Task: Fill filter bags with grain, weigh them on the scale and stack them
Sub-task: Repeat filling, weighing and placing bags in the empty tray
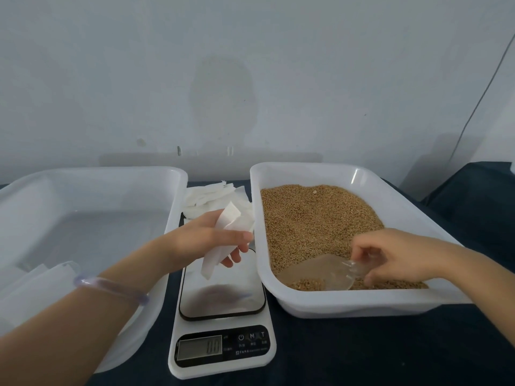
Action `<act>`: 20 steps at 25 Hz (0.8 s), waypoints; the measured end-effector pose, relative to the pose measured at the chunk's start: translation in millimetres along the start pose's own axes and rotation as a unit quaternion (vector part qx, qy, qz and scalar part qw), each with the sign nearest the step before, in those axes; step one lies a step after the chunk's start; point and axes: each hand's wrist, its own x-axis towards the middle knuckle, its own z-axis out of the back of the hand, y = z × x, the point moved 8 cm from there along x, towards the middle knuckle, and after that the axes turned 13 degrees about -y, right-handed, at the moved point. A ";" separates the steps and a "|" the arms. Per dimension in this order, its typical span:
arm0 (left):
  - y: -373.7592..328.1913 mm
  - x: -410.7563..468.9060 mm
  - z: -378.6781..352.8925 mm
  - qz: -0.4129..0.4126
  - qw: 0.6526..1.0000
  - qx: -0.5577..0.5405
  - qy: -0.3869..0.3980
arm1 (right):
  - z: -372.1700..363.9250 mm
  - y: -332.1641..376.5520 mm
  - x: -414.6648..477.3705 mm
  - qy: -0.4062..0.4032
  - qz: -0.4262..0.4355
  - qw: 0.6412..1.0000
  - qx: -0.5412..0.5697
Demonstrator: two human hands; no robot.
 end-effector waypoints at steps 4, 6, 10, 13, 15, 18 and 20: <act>0.1 -0.1 0.7 0.004 1.000 0.003 0.000 | -2.8 -0.3 -5.0 -0.007 0.006 1.000 0.001; 1.2 0.7 0.8 0.003 1.000 0.001 -0.002 | -5.8 0.2 -7.9 0.009 0.019 1.000 0.001; 2.5 1.9 0.5 0.005 1.000 0.000 -0.001 | -3.1 -2.6 -11.5 0.046 0.008 0.998 0.050; 2.3 2.4 1.0 0.004 1.000 -0.006 -0.001 | 1.1 -8.9 -12.3 0.044 -0.001 0.996 0.079; 2.7 2.5 2.3 0.001 1.000 -0.008 -0.003 | 4.0 -18.0 -12.9 0.025 -0.013 0.997 0.070; -0.1 0.7 1.7 -0.006 1.000 -0.006 -0.005 | 9.1 -29.2 -13.7 -0.014 -0.023 0.999 0.046; -8.1 -2.5 1.1 -0.015 1.000 -0.002 -0.016 | 14.3 -29.5 -15.7 -0.047 -0.025 0.996 0.074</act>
